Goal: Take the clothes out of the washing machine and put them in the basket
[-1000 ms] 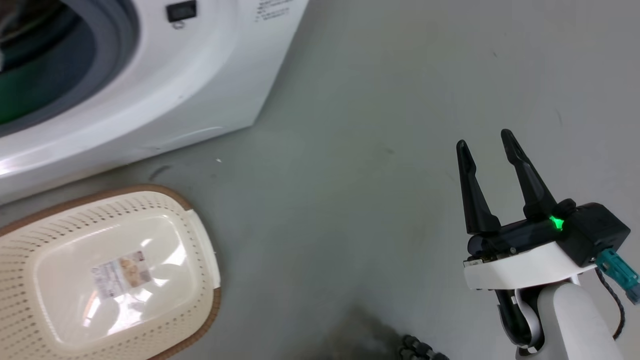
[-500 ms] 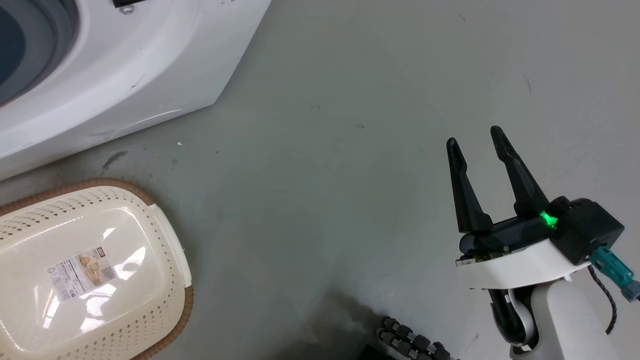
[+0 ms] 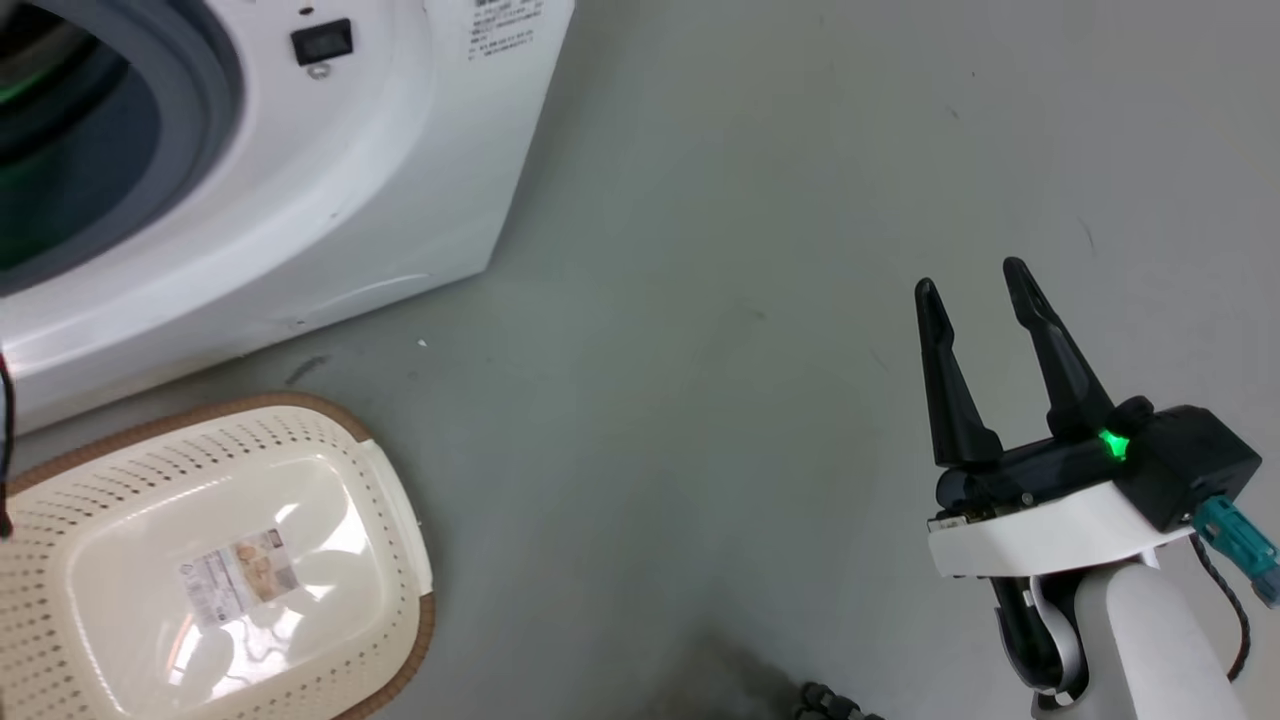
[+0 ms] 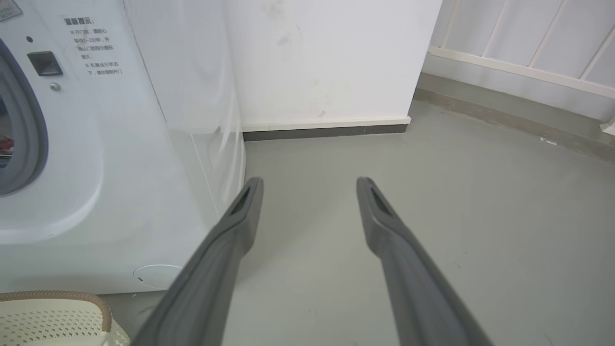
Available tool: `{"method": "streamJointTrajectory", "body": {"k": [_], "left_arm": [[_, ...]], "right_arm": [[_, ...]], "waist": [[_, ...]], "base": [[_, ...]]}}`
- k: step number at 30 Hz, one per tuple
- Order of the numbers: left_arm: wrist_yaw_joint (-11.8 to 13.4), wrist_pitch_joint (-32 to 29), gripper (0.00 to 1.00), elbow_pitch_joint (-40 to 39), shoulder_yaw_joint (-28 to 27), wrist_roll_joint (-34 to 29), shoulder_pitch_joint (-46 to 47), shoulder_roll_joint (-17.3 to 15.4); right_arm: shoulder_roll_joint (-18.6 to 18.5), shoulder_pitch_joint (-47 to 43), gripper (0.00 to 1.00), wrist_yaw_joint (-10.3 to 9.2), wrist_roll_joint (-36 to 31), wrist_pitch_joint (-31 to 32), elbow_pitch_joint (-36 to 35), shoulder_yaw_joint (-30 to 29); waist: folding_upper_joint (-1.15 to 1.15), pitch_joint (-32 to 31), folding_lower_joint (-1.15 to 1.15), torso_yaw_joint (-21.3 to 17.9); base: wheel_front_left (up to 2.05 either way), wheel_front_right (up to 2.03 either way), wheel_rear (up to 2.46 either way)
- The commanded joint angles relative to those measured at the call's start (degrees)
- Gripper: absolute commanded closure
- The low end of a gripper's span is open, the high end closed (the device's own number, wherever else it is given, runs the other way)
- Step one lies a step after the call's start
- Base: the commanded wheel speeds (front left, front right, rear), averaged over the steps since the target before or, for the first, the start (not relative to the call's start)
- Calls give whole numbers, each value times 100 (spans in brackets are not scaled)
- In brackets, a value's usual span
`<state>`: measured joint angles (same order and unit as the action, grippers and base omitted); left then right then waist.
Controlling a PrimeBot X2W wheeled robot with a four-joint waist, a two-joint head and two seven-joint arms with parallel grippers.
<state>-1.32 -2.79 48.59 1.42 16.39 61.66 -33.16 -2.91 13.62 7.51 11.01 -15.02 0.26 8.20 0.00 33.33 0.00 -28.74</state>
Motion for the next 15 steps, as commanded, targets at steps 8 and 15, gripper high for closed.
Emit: {"method": "streamJointTrajectory", "body": {"k": [8,15], "left_arm": [[7,1398,100,246,-70,193,-898,511],[80,1734,100,30,23,182,-1485,911]], "right_arm": [[2,-233,0,-5,-198,38,117,-82],[2,-430,0,-4,-340,216,124,-147]], "waist": [[0,-998,0,544],[0,-1676,0,944]], "base": [[0,0,0],[0,0,0]]}}
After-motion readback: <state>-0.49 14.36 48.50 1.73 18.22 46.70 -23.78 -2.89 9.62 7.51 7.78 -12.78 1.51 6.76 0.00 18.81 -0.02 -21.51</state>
